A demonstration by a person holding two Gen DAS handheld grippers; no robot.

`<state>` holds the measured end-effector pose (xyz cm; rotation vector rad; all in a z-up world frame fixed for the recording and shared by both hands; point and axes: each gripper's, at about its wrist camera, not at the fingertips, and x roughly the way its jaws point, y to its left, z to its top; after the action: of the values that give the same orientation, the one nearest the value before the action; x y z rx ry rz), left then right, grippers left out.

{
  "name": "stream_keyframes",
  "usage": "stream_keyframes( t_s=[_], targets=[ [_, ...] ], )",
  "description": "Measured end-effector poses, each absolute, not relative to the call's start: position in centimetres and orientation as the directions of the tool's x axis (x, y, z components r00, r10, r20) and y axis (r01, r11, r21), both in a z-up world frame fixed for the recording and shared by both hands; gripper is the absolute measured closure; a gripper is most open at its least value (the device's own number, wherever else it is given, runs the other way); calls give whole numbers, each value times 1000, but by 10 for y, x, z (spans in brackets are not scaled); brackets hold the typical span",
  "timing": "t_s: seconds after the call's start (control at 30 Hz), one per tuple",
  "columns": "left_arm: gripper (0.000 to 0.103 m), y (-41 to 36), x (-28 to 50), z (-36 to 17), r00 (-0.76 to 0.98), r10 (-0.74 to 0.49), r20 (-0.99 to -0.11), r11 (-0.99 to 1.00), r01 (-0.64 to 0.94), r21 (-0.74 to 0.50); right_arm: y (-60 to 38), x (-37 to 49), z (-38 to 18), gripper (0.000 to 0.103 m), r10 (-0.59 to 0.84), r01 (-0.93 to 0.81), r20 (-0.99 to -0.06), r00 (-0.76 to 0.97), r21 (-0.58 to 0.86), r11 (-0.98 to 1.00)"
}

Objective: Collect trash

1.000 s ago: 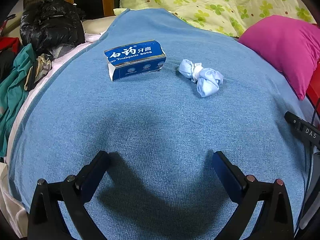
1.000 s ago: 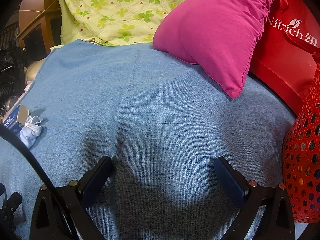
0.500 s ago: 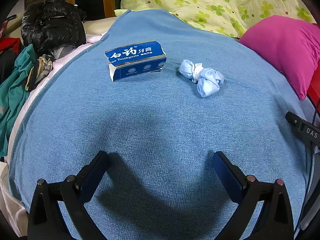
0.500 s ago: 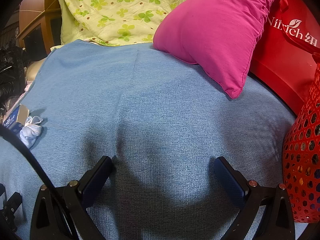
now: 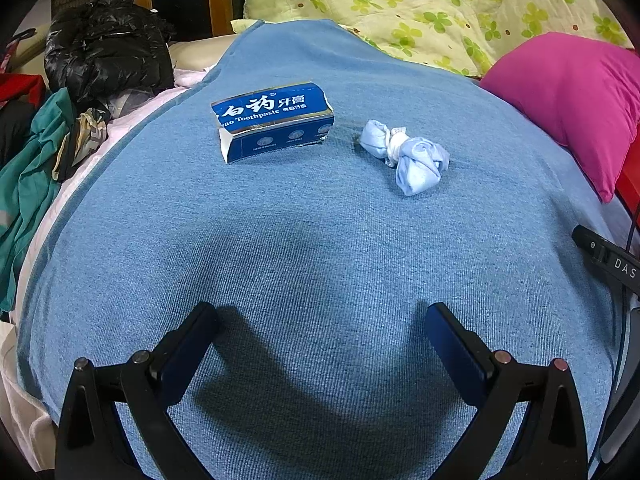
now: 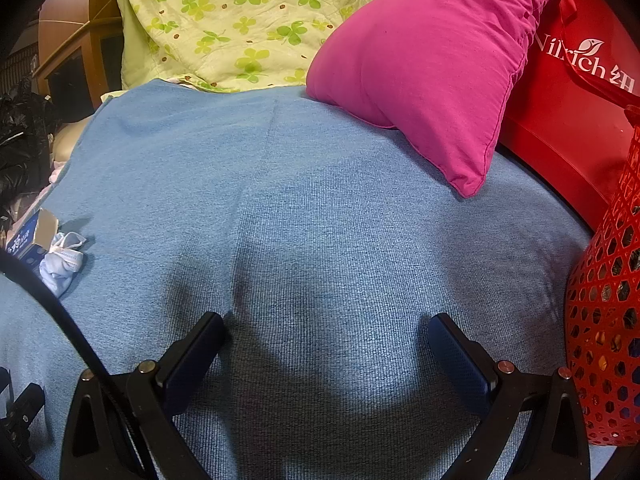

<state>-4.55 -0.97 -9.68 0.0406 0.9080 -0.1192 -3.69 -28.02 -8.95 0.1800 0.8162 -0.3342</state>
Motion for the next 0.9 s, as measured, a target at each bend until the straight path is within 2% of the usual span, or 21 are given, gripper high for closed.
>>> stream_keyframes(
  t_s=[0.9],
  targets=[
    [0, -11, -47, -98, 614, -81, -785, 993, 117, -11, -280, -37, -89, 0, -222, 359, -739, 637, 30, 933]
  ],
)
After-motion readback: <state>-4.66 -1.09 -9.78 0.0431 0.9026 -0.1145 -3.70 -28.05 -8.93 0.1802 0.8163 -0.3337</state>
